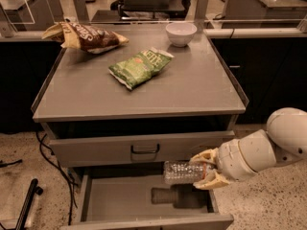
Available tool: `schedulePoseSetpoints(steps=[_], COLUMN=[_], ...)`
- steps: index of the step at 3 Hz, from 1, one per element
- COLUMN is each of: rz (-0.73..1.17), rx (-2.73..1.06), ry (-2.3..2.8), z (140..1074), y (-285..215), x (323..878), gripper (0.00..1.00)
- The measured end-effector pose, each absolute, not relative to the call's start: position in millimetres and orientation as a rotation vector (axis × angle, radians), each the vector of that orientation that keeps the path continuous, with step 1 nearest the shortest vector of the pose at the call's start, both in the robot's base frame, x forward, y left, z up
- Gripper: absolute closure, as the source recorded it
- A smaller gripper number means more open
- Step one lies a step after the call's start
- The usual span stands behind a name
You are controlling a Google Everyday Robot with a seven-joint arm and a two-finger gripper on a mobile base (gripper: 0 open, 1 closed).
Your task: Place water bottle into middle drawer
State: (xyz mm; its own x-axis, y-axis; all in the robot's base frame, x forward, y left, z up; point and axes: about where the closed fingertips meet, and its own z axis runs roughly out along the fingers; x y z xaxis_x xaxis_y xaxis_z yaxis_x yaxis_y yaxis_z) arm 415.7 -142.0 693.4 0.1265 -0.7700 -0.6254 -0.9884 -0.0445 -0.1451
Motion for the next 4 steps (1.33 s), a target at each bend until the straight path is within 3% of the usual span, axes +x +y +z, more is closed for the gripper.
schedulePoseSetpoints(steps=[4], rz=[0.480], rx=[-1.923], ry=[1.590], z=[531.7], y=[-124.6], x=[430.4], gripper=[1.00])
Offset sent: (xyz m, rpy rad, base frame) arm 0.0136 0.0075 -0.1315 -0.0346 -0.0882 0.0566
